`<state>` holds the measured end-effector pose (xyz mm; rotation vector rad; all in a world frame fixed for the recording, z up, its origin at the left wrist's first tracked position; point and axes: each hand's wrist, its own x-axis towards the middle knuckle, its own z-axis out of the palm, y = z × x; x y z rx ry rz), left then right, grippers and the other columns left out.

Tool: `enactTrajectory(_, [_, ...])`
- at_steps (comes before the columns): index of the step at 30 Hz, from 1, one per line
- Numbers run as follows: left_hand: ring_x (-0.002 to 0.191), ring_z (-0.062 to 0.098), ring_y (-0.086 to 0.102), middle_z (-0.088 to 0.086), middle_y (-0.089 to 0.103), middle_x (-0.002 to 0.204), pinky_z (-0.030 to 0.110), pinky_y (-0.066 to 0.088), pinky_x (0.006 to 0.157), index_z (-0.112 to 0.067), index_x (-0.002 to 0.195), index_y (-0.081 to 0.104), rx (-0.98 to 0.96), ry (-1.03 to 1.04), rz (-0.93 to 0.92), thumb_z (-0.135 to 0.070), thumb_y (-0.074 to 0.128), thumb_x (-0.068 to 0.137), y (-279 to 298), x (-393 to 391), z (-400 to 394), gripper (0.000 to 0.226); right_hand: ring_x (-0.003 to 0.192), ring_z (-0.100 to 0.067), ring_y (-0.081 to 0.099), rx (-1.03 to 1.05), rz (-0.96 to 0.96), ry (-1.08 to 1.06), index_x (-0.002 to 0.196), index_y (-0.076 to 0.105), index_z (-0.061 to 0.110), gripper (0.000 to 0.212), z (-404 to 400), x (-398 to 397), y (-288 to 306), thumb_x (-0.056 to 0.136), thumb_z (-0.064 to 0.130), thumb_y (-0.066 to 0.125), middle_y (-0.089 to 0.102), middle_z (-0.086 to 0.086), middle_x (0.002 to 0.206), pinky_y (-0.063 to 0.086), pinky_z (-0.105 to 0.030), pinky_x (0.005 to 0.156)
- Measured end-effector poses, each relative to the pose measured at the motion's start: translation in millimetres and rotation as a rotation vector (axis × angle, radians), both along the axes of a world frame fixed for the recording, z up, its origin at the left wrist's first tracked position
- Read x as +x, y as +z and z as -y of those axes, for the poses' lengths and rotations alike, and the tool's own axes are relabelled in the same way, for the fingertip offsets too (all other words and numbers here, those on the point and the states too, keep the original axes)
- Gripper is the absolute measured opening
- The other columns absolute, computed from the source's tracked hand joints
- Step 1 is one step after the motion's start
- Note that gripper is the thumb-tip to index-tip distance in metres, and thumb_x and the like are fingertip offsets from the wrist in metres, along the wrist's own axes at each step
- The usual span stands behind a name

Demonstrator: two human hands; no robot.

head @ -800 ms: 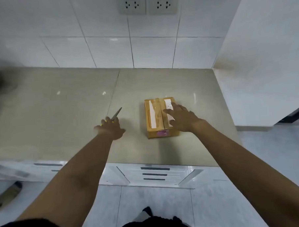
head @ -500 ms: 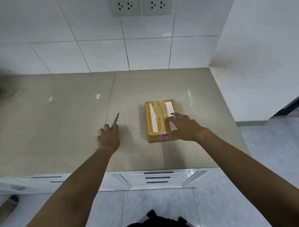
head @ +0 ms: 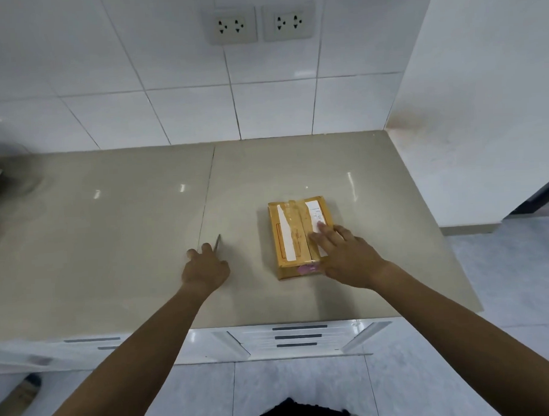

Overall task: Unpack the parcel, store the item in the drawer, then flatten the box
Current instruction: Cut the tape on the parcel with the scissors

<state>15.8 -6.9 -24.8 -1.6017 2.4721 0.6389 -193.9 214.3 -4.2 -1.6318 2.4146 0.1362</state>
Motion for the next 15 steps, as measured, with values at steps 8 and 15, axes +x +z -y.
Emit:
enactTrajectory(8, [0.083,0.012,0.066,-0.014,0.068,0.1,0.032,0.055,0.074,-0.036,0.117,0.058,0.004,-0.608,-0.477,-0.028,0.049,0.097,47.0,20.5,-11.7,0.024,0.136,-0.038,0.031,-0.065,-0.045,-0.003,0.147,0.016,0.026,0.072,5.5,3.0,2.0,0.09,0.058,0.047,0.023,-0.011,0.156,0.044,-0.055,0.098])
enactTrajectory(15, [0.072,0.019,0.061,-0.001,0.067,0.079,0.026,0.036,0.057,-0.019,0.087,0.058,-0.27,-1.034,0.023,-0.045,0.039,0.098,52.5,6.8,-26.7,0.034,0.126,-0.035,0.035,-0.004,-0.079,0.015,0.147,0.017,0.034,0.087,20.2,-3.1,13.4,0.078,0.071,0.054,0.028,-0.011,0.148,0.044,-0.052,0.094])
